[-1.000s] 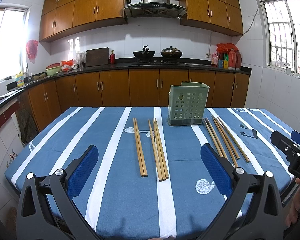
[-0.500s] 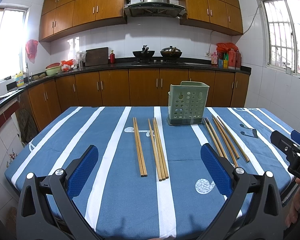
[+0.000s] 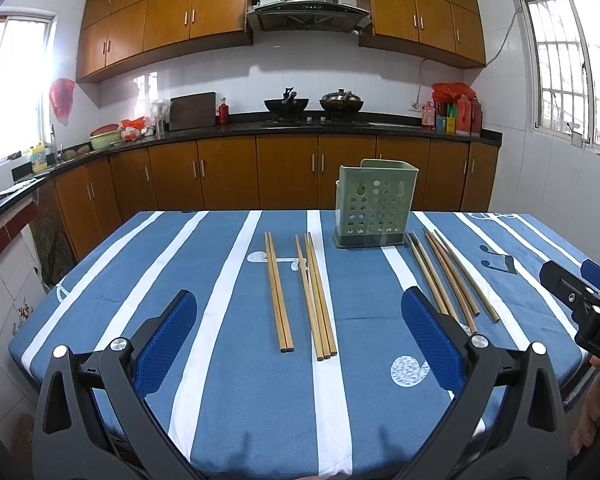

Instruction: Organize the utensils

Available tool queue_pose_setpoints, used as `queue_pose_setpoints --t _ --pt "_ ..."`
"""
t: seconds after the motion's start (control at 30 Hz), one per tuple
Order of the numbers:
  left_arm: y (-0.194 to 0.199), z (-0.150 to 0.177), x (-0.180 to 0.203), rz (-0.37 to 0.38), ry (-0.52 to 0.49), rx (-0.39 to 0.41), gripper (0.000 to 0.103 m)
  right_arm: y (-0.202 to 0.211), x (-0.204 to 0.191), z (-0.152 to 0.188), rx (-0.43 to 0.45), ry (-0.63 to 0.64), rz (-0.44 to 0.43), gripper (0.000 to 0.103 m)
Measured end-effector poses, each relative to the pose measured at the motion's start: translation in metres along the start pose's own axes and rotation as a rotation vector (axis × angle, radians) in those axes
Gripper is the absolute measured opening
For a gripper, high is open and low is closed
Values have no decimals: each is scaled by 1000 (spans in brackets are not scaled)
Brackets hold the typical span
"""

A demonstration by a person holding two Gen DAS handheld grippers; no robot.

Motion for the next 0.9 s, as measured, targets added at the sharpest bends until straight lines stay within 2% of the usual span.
queue_pose_setpoints --t 0.43,0.57,0.73,0.77,0.9 --pt "-8 11 -3 -9 5 -26 101 -15 4 7 -27 -10 14 99" --pt "-18 14 -11 -36 21 -74 101 -29 22 7 -79 -56 69 99" --pt "-33 19 -28 -60 52 -144 101 -64 50 13 -198 -113 160 98" --pt "-35 21 -31 -58 60 -155 101 -73 55 14 -230 -127 164 95" --pt "-44 25 -42 -38 104 -192 101 -107 63 23 -341 -138 160 62"
Point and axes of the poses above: each gripper's, at about its wrist camera, not at the fingertips, and y roughly against the way its jaws point, x to its right, z to its underside, the point moved 2 cm from there along -y, roughly the way its jaws point, and after that the axes turned 5 degrees about x, right-handed, at the moved point
